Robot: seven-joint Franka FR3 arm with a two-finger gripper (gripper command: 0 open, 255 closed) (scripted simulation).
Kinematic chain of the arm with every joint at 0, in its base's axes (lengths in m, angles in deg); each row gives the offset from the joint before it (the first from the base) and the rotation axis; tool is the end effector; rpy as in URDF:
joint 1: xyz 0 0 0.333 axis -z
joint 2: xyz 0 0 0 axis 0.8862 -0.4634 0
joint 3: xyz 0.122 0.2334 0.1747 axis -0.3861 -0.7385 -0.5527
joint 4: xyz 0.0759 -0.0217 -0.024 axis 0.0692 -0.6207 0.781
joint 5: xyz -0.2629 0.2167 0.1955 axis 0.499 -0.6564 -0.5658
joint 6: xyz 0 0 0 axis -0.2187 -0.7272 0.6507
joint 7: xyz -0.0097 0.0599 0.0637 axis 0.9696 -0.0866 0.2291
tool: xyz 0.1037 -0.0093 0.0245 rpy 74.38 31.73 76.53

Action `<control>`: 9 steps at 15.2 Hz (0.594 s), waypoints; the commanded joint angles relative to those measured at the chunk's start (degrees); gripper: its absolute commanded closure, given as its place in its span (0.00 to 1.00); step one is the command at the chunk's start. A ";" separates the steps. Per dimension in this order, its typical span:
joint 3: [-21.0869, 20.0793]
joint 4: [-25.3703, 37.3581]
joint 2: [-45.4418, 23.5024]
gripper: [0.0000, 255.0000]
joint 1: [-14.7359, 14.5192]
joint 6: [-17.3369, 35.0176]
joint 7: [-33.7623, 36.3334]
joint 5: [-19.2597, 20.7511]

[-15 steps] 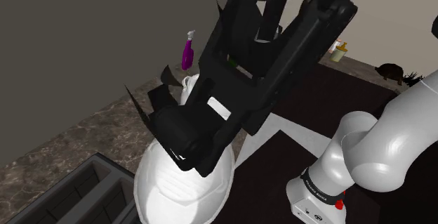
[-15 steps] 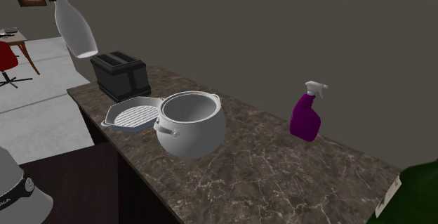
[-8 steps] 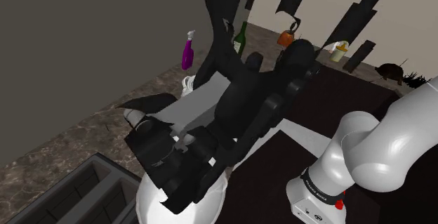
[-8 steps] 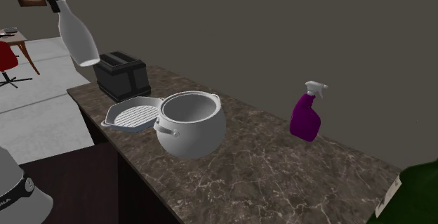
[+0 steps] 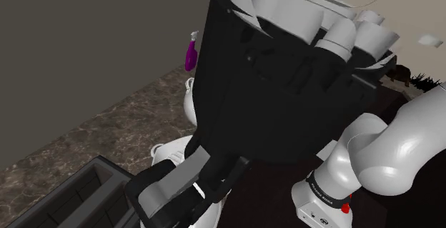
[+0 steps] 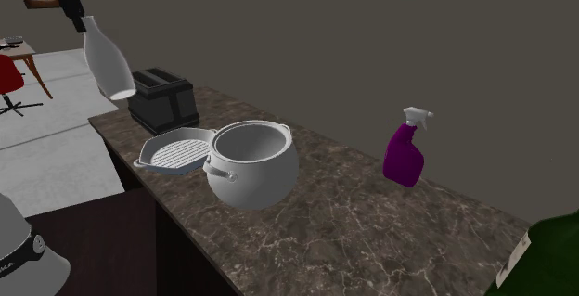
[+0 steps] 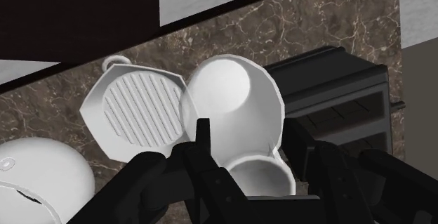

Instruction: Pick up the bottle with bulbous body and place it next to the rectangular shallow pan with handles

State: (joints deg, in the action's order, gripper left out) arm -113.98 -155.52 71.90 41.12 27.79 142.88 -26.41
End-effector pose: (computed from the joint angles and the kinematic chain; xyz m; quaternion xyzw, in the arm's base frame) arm 0.1521 0.4784 0.6204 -0.9992 -0.0206 -0.0353 0.0016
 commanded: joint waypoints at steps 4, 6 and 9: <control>0.00 -4.57 1.00 1.00 -0.38 3.83 -0.31 -0.72; -0.08 -6.29 1.24 1.00 -0.50 5.36 -0.39 -0.93; -0.26 -8.75 1.46 1.00 -0.66 7.65 -0.45 -1.17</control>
State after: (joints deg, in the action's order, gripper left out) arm -114.15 -163.35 73.20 40.57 34.60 142.39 -27.44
